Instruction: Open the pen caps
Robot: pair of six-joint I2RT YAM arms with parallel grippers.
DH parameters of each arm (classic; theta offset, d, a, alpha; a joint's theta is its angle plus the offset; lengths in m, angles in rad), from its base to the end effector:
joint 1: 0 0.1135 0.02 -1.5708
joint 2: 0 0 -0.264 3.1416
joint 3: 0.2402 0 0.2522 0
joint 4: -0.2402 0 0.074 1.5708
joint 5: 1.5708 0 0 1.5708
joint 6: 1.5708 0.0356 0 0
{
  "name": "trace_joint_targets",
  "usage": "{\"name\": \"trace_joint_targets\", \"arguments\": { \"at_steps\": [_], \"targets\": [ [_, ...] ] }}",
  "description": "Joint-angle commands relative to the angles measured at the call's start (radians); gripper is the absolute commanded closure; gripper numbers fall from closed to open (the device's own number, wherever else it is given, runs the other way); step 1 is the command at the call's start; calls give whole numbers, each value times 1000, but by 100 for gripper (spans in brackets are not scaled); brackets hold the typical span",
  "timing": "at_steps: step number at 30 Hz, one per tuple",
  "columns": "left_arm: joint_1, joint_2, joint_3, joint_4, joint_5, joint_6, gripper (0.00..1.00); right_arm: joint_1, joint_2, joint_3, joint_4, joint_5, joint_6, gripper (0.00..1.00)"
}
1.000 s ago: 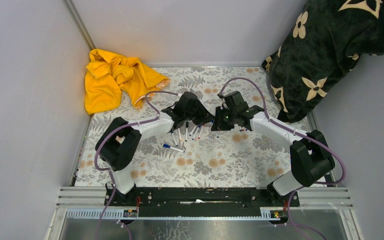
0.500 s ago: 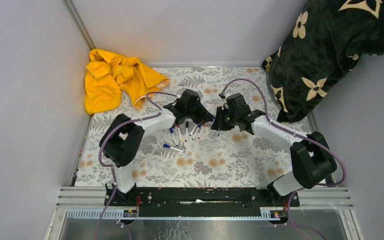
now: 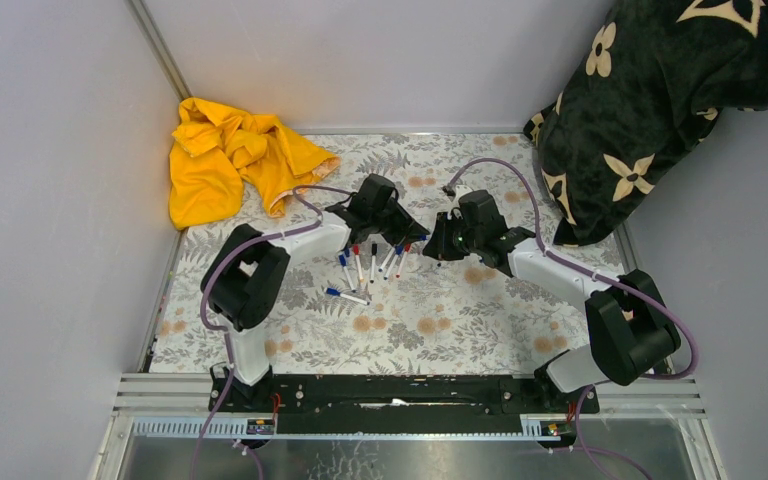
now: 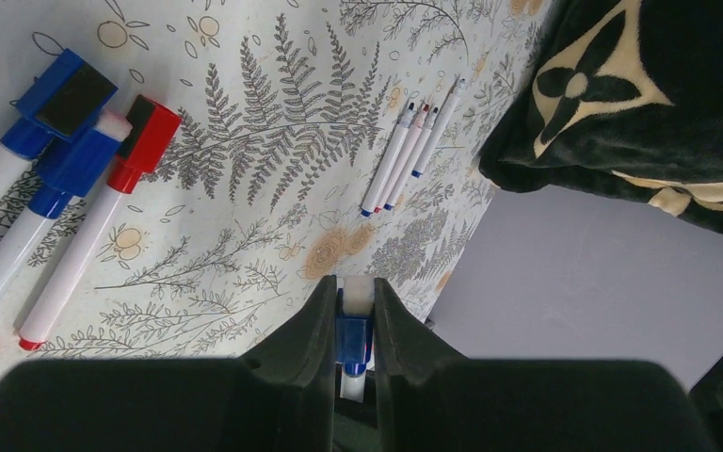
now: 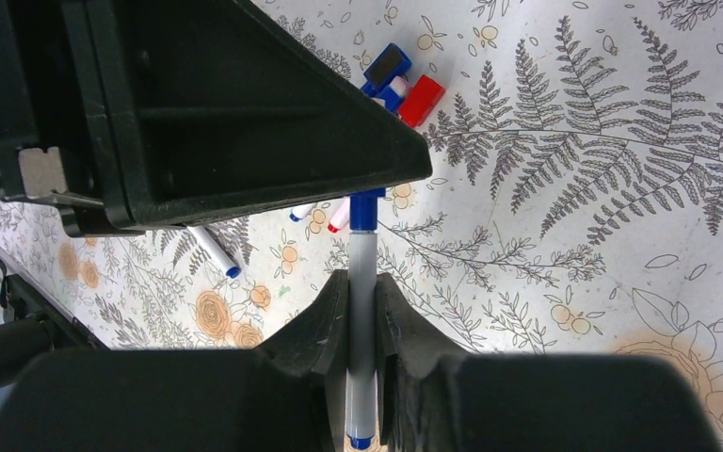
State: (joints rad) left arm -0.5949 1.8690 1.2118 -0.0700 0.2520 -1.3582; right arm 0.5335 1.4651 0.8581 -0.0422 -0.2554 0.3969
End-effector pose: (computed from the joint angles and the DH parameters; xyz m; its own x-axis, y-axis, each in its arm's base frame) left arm 0.3339 -0.2367 0.1916 -0.7975 -0.6033 0.0044 -0.3911 0.5114 -0.7652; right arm 0.2658 0.1674 0.2200 -0.7373 -0.0010 -0.6756 -0.4124 0.7928 0.4488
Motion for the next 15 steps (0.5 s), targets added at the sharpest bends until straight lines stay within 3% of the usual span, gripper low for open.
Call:
{"name": "trace_joint_targets", "arguments": {
  "at_steps": [1, 15],
  "targets": [
    [91, 34, 67, 106, -191, -13, 100, 16, -56, -39, -185, -154, -24, 100],
    [128, 91, 196, 84, -156, 197, 100, 17, -123, -71, -241, -184, -46, 100]
  ]
}}
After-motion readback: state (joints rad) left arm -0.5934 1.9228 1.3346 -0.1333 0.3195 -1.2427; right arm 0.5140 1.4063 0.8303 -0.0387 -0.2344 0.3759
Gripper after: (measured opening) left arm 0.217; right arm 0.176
